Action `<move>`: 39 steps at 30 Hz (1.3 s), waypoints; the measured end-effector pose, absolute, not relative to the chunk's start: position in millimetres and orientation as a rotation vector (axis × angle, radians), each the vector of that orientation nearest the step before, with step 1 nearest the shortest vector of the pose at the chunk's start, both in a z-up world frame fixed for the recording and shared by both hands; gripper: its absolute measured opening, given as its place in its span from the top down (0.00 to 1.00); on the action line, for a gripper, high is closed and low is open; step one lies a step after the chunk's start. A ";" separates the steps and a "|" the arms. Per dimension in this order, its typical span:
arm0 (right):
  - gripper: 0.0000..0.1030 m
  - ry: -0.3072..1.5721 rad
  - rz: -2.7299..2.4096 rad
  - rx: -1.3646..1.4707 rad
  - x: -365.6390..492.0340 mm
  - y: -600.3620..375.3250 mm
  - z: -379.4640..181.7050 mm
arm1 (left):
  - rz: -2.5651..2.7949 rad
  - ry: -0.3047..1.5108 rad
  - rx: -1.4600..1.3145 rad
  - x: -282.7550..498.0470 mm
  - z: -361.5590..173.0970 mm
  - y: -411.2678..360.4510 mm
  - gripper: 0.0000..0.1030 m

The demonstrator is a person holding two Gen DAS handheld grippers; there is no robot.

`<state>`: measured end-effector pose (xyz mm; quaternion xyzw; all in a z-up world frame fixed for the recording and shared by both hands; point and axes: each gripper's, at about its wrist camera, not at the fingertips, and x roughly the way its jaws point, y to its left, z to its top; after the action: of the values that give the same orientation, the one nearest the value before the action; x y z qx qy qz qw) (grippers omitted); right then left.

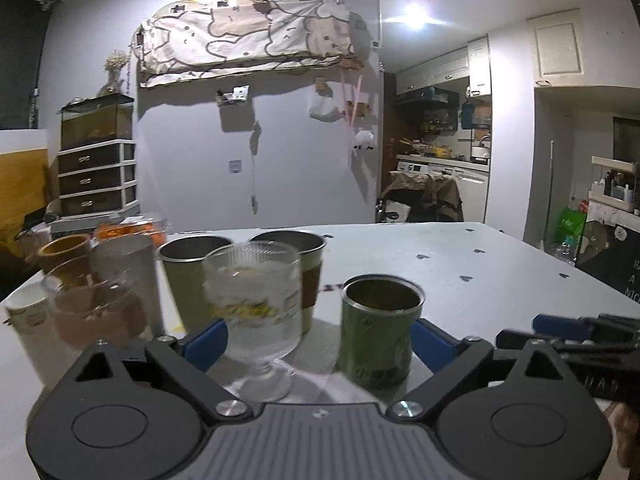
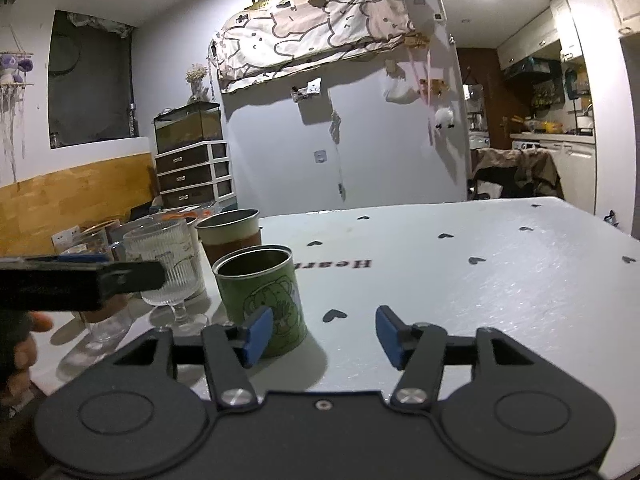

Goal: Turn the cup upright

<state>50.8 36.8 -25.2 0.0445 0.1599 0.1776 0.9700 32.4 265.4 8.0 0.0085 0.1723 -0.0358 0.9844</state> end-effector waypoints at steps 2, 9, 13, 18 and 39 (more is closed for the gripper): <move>0.39 0.323 0.351 0.085 48.2 36.9 -24.6 | -0.051 0.344 0.027 25.1 4.2 269.5 0.00; 0.26 0.313 0.313 0.052 39.2 37.6 -21.7 | -0.028 0.368 0.048 12.5 -8.9 275.4 0.00; 0.18 0.307 0.284 0.017 33.9 40.6 -21.9 | -0.024 0.374 0.034 7.7 -12.8 277.4 0.00; 0.02 0.290 0.258 -0.016 29.1 41.3 -24.9 | -0.014 0.380 0.006 5.6 -15.1 283.5 0.00; 0.01 0.308 0.242 -0.011 27.7 33.1 -31.9 | 0.001 0.391 -0.010 11.1 -15.2 288.1 0.00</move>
<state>27.7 33.1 -31.9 -0.0056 0.1532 0.1201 0.9809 11.1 288.1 -15.2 -0.0047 0.1944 0.0005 0.9809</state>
